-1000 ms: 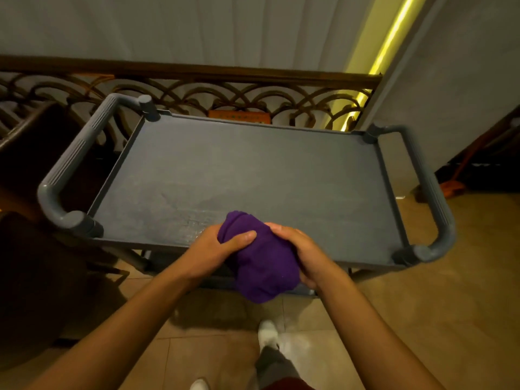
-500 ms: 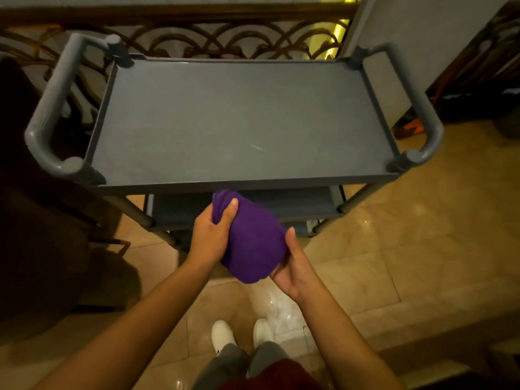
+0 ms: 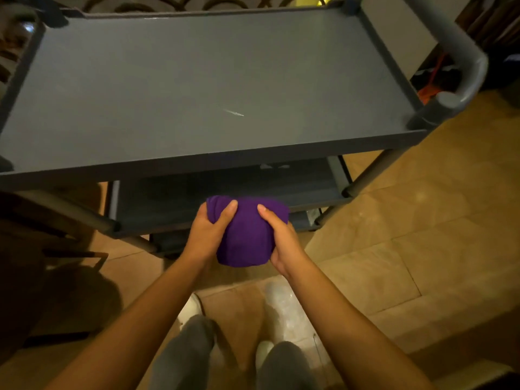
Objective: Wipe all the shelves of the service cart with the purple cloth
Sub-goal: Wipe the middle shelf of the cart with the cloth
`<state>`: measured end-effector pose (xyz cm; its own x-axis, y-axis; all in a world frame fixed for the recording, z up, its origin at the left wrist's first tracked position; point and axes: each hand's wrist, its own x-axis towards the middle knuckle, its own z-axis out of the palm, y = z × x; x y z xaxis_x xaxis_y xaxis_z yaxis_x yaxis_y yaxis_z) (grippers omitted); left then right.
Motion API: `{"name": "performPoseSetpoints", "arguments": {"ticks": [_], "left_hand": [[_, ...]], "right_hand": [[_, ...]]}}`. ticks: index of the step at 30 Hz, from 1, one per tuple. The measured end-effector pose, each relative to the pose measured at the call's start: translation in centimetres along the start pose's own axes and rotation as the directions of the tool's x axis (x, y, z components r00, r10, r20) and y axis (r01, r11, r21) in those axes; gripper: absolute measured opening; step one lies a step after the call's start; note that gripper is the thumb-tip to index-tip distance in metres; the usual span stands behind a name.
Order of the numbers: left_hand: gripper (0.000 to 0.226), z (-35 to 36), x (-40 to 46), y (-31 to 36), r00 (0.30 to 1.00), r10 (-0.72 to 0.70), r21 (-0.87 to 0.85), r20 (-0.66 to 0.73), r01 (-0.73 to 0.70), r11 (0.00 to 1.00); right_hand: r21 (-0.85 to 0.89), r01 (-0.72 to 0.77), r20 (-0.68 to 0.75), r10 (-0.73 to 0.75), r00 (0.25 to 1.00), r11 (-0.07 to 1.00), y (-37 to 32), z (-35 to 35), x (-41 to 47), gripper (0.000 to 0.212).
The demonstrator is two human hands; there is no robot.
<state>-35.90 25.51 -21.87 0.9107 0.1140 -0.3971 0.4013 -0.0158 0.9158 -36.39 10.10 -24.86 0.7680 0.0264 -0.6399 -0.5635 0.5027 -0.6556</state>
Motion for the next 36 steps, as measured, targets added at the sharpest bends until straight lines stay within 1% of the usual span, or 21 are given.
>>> {"name": "performPoseSetpoints", "arguments": {"ticks": [2, 4, 6, 8, 9, 10, 12, 14, 16, 17, 18, 20, 23, 26, 29, 31, 32, 34, 35, 36], "left_hand": [[0.042, -0.5, 3.0, -1.7, 0.997, 0.060, 0.013, 0.057, -0.061, 0.998], [0.047, -1.4, 6.4, -3.2, 0.981, 0.148, 0.082, 0.128, -0.160, 0.984], [0.055, -2.5, 9.9, -5.2, 0.959, 0.243, 0.154, 0.148, -0.265, 0.952], [0.055, -3.2, 12.8, -7.2, 0.941, 0.302, 0.085, 0.156, -0.317, 0.944], [0.049, -3.3, 13.9, -8.2, 0.935, 0.312, 0.039, 0.166, -0.323, 0.946], [0.041, -3.3, 15.0, -9.2, 0.928, 0.337, 0.004, 0.161, -0.342, 0.940], [0.029, -3.1, 17.1, -11.3, 0.926, 0.363, -0.071, 0.106, -0.358, 0.931], [0.033, -3.1, 19.1, -12.9, 0.913, 0.404, -0.049, 0.063, -0.402, 0.915], [0.045, -3.2, 20.4, -13.9, 0.870, 0.482, -0.017, 0.105, -0.483, 0.875], [0.051, -3.2, 20.7, -14.3, 0.853, 0.504, -0.020, 0.132, -0.506, 0.862], [0.055, -3.1, 20.9, -14.8, 0.841, 0.520, -0.023, 0.150, -0.523, 0.852], [0.059, -2.9, 21.3, -15.5, 0.822, 0.546, -0.001, 0.165, -0.553, 0.833], [0.061, -2.5, 21.6, -16.5, 0.778, 0.618, 0.075, 0.108, -0.627, 0.776], [0.062, -1.9, 21.8, -17.1, 0.739, 0.670, 0.153, 0.068, -0.672, 0.725], [0.065, -2.0, 21.9, -17.4, 0.735, 0.674, 0.238, 0.071, -0.669, 0.704], [0.073, -2.9, 21.9, -17.2, 0.734, 0.675, 0.325, 0.075, -0.658, 0.679], [0.078, -3.4, 22.0, -17.1, 0.722, 0.687, 0.399, 0.078, -0.654, 0.642], [0.082, -3.7, 22.4, -17.3, 0.709, 0.697, 0.596, 0.110, -0.608, 0.525], [0.082, -3.4, 22.4, -17.5, 0.715, 0.688, 0.672, 0.124, -0.571, 0.472], [0.082, -2.9, 22.2, -17.8, 0.719, 0.681, 0.728, 0.142, -0.542, 0.421]], "right_hand": [[-0.007, 0.048, -0.019, -0.048, 0.999, 0.999, 1.0, 0.3, 3.5, 0.051], [0.003, 0.113, -0.012, -0.113, 0.993, 0.994, 1.6, 0.5, 6.8, 0.038], [-0.014, 0.176, 0.047, -0.175, 0.983, 0.984, 2.5, 0.7, 10.1, 0.022], [-0.003, 0.245, 0.123, -0.243, 0.962, 0.969, 3.5, 0.8, 13.0, 0.012], [0.013, 0.276, 0.148, -0.275, 0.950, 0.961, 3.9, 0.7, 14.1, 0.013], [0.036, 0.308, 0.174, -0.310, 0.935, 0.951, 4.5, 0.5, 15.4, 0.017], [0.065, 0.332, 0.246, -0.337, 0.909, 0.941, 5.7, 0.0, 17.4, 0.028], [0.057, 0.357, 0.299, -0.357, 0.885, 0.932, 6.9, -0.5, 19.1, 0.051], [0.042, 0.411, 0.330, -0.401, 0.855, 0.911, 7.7, -1.3, 20.5, 0.080], [0.033, 0.436, 0.355, -0.418, 0.836, 0.899, 7.9, -1.6, 21.2, 0.087], [0.022, 0.457, 0.382, -0.430, 0.818, 0.889, 8.0, -2.0, 21.6, 0.088], [-0.022, 0.484, 0.422, -0.430, 0.798, 0.875, 8.0, -2.6, 22.1, 0.081], [-0.062, 0.504, 0.452, -0.426, 0.784, 0.861, 8.0, -3.2, 22.6, 0.067], [-0.116, 0.514, 0.405, -0.432, 0.806, 0.850, 8.2, -3.5, 22.8, 0.051], [-0.202, 0.537, 0.347, -0.453, 0.821, 0.819, 7.0, -4.0, 22.9, 0.037], [-0.294, 0.597, 0.277, -0.531, 0.801, 0.747, 4.6, -4.1, 22.7, 0.035], [-0.379, 0.643, 0.258, -0.591, 0.764, 0.666, 3.3, -3.9, 22.8, 0.036], [-0.499, 0.734, 0.288, -0.711, 0.641, 0.461, 1.4, -3.1, 23.0, 0.042], [-0.523, 0.766, 0.323, -0.745, 0.583, 0.373, 0.8, -2.5, 23.2, 0.041], [-0.540, 0.782, 0.361, -0.754, 0.548, 0.310, 0.3, -2.1, 23.6, 0.038]]}}
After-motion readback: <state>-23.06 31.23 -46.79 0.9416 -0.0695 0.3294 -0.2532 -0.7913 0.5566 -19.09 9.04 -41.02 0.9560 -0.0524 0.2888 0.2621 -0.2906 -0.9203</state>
